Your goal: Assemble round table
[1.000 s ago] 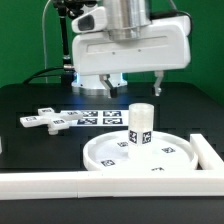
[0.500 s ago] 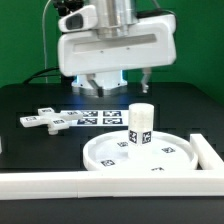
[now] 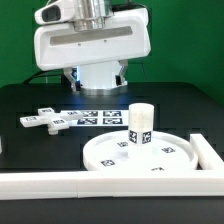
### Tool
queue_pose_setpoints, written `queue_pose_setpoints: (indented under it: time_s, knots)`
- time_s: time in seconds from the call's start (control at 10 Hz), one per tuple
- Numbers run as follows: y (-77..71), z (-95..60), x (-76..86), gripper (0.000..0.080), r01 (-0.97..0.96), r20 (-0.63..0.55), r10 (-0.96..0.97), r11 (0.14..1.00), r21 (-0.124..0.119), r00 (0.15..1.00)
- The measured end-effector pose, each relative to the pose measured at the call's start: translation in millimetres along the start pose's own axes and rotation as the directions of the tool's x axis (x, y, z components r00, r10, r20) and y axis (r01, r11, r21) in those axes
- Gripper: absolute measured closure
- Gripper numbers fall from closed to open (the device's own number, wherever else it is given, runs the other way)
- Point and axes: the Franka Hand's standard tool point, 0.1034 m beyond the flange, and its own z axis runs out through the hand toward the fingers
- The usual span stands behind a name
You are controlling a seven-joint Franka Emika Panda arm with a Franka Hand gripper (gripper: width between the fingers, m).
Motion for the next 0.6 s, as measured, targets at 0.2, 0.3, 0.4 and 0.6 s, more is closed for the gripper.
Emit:
queue_pose_setpoints:
  time_s: [0.2,0.3,0.4,0.6]
  knots:
    - [2.6,0.8,-0.6,0.015,-0.005,0.002,0.005,1.0,-0.001,1.0]
    - [16.6,0.3,-2.7,0.015,-0.05,-0.008,0.05,0.999,-0.007,0.999]
    - [38.0,-2.0,-11.6,0.015,-0.128,-0.017,0.128,0.992,-0.02,0.992]
    - [65.2,2.3,-39.9,0.015,-0.274,-0.026,0.273,0.961,-0.042,0.962]
